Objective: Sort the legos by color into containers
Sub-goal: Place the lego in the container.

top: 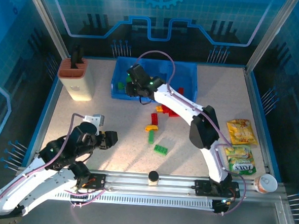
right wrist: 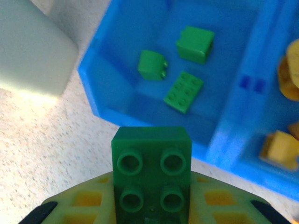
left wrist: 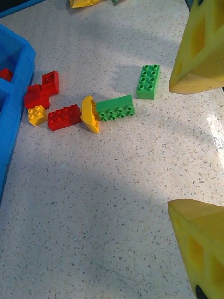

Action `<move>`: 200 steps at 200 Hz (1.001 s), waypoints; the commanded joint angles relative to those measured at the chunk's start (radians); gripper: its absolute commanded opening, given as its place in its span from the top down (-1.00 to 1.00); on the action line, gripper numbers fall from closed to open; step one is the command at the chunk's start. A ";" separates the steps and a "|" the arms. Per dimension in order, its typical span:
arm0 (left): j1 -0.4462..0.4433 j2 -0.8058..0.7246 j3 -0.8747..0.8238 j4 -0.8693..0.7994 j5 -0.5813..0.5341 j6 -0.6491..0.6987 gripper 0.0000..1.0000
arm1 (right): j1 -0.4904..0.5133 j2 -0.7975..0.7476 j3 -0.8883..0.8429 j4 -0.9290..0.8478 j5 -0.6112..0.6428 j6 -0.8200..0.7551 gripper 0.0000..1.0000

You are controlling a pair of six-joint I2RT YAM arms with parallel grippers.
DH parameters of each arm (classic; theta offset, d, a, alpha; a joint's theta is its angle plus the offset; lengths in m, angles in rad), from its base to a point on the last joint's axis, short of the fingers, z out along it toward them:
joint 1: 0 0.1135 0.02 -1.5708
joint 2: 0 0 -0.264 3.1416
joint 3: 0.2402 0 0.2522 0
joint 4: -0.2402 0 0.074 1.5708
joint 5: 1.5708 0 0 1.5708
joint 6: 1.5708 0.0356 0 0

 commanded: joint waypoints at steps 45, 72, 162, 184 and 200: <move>-0.006 -0.035 0.054 -0.050 0.022 -0.022 -0.22 | -0.009 0.289 0.369 -0.026 -0.027 -0.041 0.39; -0.005 -0.059 0.077 -0.074 0.018 -0.017 -0.23 | -0.009 0.349 0.399 0.034 0.013 -0.036 0.39; -0.006 -0.103 0.107 -0.092 0.022 -0.016 -0.22 | -0.008 0.443 0.469 0.115 0.137 -0.103 0.25; -0.006 -0.098 0.112 -0.089 0.018 -0.011 -0.22 | -0.009 0.456 0.471 0.103 0.147 -0.121 0.24; -0.006 -0.097 0.114 -0.087 0.017 -0.011 -0.22 | -0.008 0.457 0.459 0.099 0.148 -0.133 0.23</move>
